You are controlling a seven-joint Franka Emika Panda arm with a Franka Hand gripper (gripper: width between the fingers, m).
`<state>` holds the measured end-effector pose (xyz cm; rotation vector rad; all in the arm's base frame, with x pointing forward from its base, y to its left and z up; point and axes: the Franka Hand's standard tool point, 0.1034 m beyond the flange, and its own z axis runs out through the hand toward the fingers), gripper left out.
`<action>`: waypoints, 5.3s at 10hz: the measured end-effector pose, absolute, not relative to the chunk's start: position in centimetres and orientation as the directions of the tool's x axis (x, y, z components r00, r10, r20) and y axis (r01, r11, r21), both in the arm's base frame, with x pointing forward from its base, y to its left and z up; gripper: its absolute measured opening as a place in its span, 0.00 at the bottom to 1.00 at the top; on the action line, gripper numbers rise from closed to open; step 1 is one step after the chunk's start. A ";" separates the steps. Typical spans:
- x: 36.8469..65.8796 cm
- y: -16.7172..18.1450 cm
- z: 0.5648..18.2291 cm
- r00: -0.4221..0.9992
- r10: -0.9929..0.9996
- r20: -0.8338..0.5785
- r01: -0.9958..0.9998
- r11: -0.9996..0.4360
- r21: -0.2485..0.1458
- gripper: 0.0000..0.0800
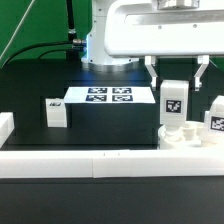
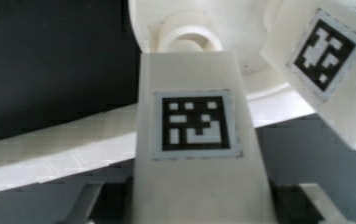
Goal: Assemble stool
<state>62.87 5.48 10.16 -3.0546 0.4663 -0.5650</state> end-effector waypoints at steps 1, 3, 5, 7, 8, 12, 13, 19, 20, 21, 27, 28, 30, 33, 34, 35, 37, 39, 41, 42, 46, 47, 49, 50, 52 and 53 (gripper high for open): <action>62.8 5.5 10.0 0.893 -0.287 0.347 -0.288 -0.956 -0.052 0.42; 62.7 5.5 9.3 0.895 -0.284 0.343 -0.286 -0.957 -0.046 0.42; 62.6 5.5 8.5 0.896 -0.279 0.344 -0.283 -0.958 -0.040 0.42; 63.1 5.6 8.7 0.891 -0.278 0.359 -0.281 -0.959 -0.044 0.42; 63.0 5.7 8.5 0.889 -0.273 0.368 -0.277 -0.960 -0.045 0.42; 63.0 5.8 8.5 0.889 -0.272 0.368 -0.276 -0.960 -0.044 0.65; 63.0 5.8 8.5 0.889 -0.272 0.368 -0.276 -0.960 -0.044 0.78; 63.2 5.3 8.7 0.903 -0.272 0.334 -0.276 -0.961 -0.036 0.81; 63.0 4.9 8.9 0.910 -0.286 0.300 -0.288 -0.957 -0.040 0.81; 62.2 5.5 9.0 0.905 -0.301 0.300 -0.297 -0.953 -0.061 0.81; 63.2 4.8 10.2 0.932 -0.333 -0.141 -0.341 -0.939 -0.042 0.81; 64.0 4.6 10.0 0.932 -0.340 -0.126 -0.347 -0.937 -0.040 0.81; 64.0 4.6 9.3 0.933 -0.341 -0.120 -0.347 -0.937 -0.036 0.81; 63.8 5.5 7.8 0.930 -0.361 -0.067 -0.364 -0.930 -0.041 0.81; 63.9 5.3 7.9 0.929 -0.363 -0.067 -0.367 -0.929 -0.042 0.80; 63.9 5.3 7.9 0.929 -0.364 -0.067 -0.367 -0.929 -0.042 0.80; 63.9 5.3 7.9 0.923 -0.378 -0.068 -0.381 -0.924 -0.042 0.59; 63.9 5.2 7.9 0.912 -0.406 -0.065 -0.409 -0.912 -0.041 0.42; 64.0 5.2 7.9 0.772 -0.633 -0.056 -0.636 -0.771 -0.032 0.42; 64.1 5.2 7.9 0.688 -0.723 -0.063 -0.725 -0.688 -0.030 0.42; 64.8 6.3 7.6 0.122 -0.986 -0.111 -0.992 -0.117 -0.055 0.42; 64.8 7.2 7.6 -0.005 -0.993 -0.115 -0.999 0.011 -0.053 0.42; 64.7 7.9 7.6 -0.109 -0.987 -0.121 -0.993 0.114 -0.040 0.42; 64.7 7.9 7.6 -0.190 -0.974 -0.125 -0.980 0.195 -0.030 0.42; 64.6 8.1 7.5 -0.367 -0.921 -0.133 -0.929 0.370 -0.002 0.42; 64.5 8.6 7.5 -0.508 -0.851 -0.135 -0.860 0.510 0.023 0.42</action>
Offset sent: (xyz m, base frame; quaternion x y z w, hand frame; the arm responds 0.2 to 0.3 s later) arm 0.0039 0.0054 -0.0173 0.0115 0.0079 0.0070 0.9999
